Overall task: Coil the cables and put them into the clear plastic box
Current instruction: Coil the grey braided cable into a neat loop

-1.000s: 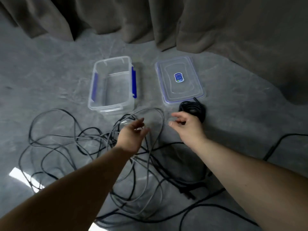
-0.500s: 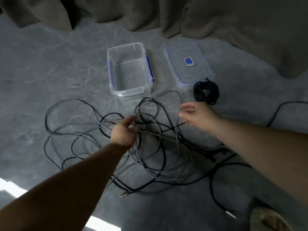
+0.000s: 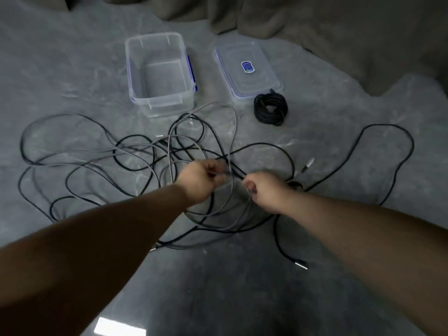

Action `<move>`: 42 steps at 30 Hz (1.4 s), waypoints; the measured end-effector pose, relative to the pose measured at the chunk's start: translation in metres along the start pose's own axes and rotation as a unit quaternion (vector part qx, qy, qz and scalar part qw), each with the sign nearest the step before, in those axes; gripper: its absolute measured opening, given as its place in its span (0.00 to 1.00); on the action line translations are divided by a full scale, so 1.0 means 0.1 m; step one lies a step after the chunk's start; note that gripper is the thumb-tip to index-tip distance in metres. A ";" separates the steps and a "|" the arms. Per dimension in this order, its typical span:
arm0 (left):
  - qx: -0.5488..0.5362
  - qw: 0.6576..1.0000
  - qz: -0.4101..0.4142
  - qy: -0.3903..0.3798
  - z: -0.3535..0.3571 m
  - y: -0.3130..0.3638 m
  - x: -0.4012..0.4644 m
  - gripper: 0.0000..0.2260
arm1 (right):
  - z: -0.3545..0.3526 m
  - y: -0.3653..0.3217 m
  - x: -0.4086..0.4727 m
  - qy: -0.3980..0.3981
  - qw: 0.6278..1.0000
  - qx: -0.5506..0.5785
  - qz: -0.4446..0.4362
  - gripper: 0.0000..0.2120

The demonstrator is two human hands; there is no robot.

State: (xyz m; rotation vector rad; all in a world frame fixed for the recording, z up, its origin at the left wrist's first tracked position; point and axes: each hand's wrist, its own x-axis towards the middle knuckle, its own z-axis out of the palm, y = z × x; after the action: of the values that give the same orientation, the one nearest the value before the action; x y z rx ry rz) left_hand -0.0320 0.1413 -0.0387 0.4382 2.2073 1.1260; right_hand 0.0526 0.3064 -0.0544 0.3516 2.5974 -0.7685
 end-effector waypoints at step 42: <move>0.002 0.977 0.089 0.193 -0.90 1.16 -0.36 0.11 | -1.77 -0.53 -0.61 0.060 0.771 0.627 -0.090 0.10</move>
State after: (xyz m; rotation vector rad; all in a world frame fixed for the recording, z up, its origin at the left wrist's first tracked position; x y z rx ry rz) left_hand -0.0616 0.1346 0.1093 0.4563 2.5447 1.3992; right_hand 0.0329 0.3557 0.1327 0.4956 1.7900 -2.5404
